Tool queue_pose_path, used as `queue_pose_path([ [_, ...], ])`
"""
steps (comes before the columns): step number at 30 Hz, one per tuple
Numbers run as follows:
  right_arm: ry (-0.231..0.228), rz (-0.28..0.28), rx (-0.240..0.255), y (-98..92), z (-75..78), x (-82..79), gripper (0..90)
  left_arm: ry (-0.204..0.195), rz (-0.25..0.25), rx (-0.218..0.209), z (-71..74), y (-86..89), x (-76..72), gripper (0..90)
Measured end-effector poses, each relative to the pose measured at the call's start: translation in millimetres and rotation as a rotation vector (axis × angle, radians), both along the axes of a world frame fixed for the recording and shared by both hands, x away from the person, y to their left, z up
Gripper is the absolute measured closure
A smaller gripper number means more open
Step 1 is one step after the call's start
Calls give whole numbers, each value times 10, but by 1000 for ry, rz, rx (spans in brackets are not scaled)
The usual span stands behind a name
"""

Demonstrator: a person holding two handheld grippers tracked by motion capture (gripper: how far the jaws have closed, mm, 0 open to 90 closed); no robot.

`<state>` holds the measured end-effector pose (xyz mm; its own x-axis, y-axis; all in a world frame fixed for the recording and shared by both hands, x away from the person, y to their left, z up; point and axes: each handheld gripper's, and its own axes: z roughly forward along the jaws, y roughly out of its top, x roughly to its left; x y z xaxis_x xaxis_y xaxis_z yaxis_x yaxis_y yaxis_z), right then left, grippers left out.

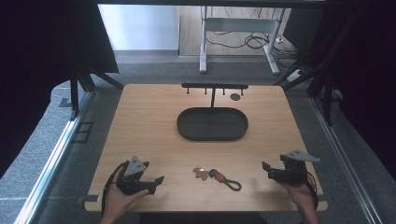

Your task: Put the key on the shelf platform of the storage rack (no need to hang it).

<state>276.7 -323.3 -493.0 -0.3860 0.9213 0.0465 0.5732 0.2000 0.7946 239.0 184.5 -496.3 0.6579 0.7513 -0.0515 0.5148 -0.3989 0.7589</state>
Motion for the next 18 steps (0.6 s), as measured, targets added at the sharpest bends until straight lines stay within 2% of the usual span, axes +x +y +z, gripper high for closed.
queue_pose_path([
  [4, 10, -18, -12, -7, -30, 6, 186, 6, 0, -2, -12, 6, 6, 213],
  [7, 27, -33, 17, -4, -49, 10, 203, -5, -3, -9, 36, 16, -21, 213],
  [10, 24, -29, 16, 7, -28, 5, 210, -10, -2, -14, 57, 22, -32, 213],
  [11, 20, -21, 7, 12, -18, 2, 213, -10, -2, -16, 64, 24, -36, 213],
  [12, 20, 16, -32, 34, -11, -3, 214, -10, -2, -16, 67, 26, -38, 213],
  [15, 33, 77, -92, 86, -17, 2, 219, -7, -5, -14, 71, 28, -35, 213],
  [18, 45, 103, -94, 114, -6, 49, 233, -3, 0, -18, 87, 54, -7, 213],
])
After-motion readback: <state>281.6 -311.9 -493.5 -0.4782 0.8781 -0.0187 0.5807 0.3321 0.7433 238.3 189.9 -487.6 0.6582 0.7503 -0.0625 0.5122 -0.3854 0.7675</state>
